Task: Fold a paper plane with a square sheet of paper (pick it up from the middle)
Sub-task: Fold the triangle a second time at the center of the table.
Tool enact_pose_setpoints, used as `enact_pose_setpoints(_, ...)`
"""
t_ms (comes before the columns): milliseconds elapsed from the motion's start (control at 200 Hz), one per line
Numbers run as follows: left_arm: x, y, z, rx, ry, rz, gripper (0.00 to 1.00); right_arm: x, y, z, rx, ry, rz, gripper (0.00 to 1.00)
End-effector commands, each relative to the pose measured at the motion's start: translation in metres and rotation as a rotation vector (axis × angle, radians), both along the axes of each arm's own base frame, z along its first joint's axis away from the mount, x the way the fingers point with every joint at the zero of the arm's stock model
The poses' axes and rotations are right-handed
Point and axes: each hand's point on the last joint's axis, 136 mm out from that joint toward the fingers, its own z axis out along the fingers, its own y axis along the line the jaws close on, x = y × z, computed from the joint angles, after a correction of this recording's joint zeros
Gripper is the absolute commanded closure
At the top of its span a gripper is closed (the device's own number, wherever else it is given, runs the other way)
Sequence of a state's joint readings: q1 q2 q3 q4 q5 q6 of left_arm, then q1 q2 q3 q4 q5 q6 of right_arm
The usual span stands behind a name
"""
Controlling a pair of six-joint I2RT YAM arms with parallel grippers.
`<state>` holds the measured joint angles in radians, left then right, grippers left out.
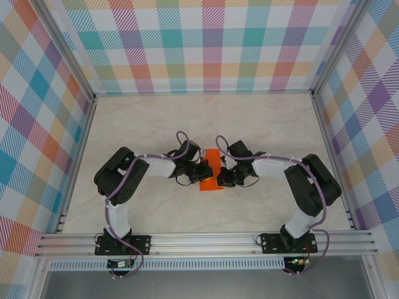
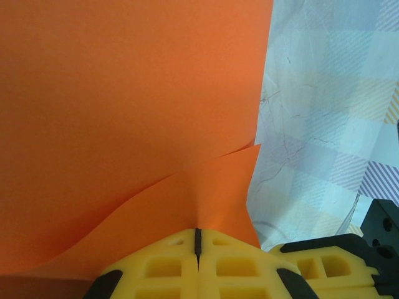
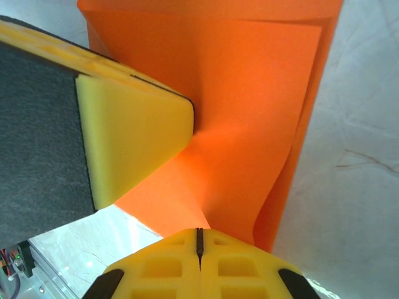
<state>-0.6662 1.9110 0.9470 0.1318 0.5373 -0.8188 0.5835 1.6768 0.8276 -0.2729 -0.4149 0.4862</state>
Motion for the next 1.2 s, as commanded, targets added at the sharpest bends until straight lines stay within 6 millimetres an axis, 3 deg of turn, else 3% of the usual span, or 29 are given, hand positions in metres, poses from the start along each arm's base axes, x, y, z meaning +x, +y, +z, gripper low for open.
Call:
enact_pose_setpoints(0,-0.007,0.024,-0.033,0.148,0.049,0.063,1.0,0.004,-0.002,0.0,-0.04,-0.016,0.011,0.95)
enact_pose_setpoints(495,-0.006,0.025,-0.033,0.158,0.048,0.066,1.0,0.004,-0.008,-0.008,-0.086,-0.012,0.018,0.95)
enact_pose_setpoints(615,-0.007,0.026,-0.034,0.162,0.049,0.064,1.0,0.006,-0.009,-0.002,-0.089,-0.03,0.013,0.94)
enact_pose_setpoints(760,-0.008,0.026,-0.035,0.164,0.049,0.063,1.0,0.015,-0.011,0.02,-0.072,-0.088,-0.025,0.87)
enact_pose_setpoints(920,-0.007,0.024,-0.032,0.145,0.042,0.059,1.0,0.022,-0.01,0.02,-0.014,-0.054,-0.071,0.74)
enact_pose_setpoints(1195,-0.005,0.019,-0.028,0.115,0.038,0.066,1.0,0.017,-0.001,0.022,0.065,-0.018,-0.05,0.74)
